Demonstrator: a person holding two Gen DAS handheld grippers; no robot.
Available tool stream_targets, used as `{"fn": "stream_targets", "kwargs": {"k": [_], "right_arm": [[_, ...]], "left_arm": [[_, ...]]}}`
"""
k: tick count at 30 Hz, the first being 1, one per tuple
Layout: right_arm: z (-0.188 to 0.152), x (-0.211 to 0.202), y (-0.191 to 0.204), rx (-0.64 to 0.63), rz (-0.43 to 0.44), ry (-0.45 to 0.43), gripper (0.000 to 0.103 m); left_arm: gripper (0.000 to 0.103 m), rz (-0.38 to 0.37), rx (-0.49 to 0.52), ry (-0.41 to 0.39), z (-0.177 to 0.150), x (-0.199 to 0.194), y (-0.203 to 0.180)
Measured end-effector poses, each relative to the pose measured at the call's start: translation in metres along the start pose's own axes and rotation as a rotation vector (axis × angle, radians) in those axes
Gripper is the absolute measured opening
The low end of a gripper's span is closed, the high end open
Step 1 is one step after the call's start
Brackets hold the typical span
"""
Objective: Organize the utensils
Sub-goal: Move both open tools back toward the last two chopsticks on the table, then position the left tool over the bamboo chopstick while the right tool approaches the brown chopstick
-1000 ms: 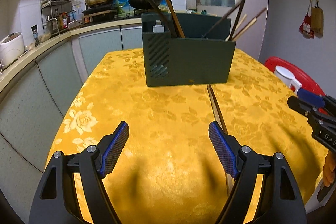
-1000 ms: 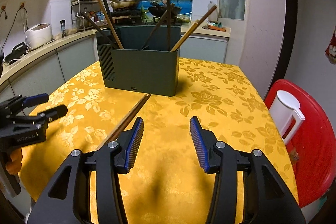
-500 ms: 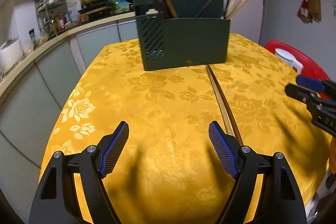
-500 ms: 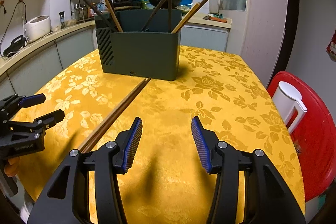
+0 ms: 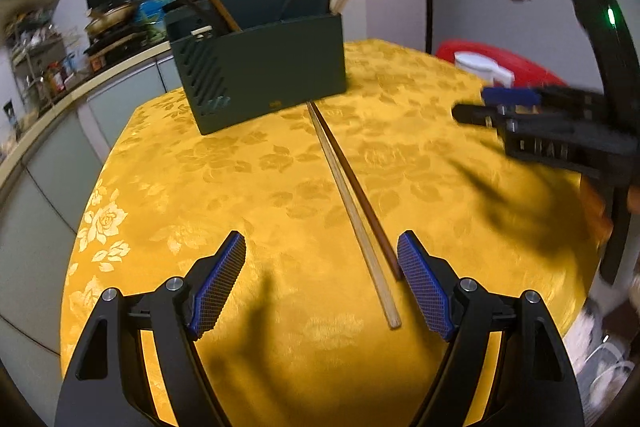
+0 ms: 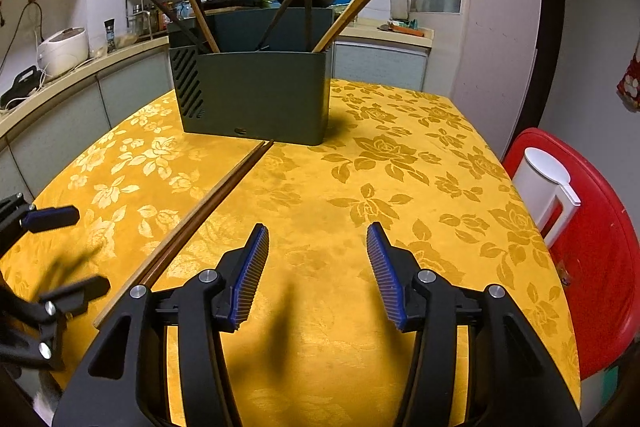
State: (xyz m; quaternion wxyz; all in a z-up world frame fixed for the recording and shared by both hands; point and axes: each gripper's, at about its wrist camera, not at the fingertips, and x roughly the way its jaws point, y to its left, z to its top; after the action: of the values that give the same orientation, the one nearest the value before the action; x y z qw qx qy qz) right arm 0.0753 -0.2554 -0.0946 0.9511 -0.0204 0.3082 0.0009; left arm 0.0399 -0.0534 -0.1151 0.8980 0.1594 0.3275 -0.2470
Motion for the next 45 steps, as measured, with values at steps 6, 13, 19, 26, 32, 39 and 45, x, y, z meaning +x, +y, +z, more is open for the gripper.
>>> {"fn": "stream_targets", "kwargs": {"k": [6,13,19,26,32,39,45], "right_arm": [[0.0,0.0,0.002,-0.003,0.016,0.0,0.05],[-0.003,-0.001,0.013,-0.032,0.039,0.005,0.05],[-0.005,-0.002,0.024,-0.055,0.068,0.011,0.05],[-0.013,-0.004,0.049,-0.103,0.135,0.029,0.05],[-0.024,-0.004,0.078,-0.171,0.2,0.057,0.05],[-0.039,-0.002,0.106,-0.239,0.234,0.094,0.05],[-0.039,0.003,0.096,-0.215,0.184,0.102,0.05]], "left_arm": [[0.075,-0.05,0.029,0.052,-0.008,0.004,-0.001],[0.072,-0.064,0.051,0.08,-0.012,0.009,-0.004],[0.059,-0.045,0.023,0.101,-0.011,0.012,0.01],[0.044,-0.033,-0.074,0.134,-0.009,0.018,0.042],[0.031,-0.052,-0.15,0.149,-0.008,0.02,0.061],[0.03,-0.054,-0.143,0.144,-0.008,0.019,0.059],[0.03,-0.054,-0.127,0.135,-0.008,0.019,0.052]]}}
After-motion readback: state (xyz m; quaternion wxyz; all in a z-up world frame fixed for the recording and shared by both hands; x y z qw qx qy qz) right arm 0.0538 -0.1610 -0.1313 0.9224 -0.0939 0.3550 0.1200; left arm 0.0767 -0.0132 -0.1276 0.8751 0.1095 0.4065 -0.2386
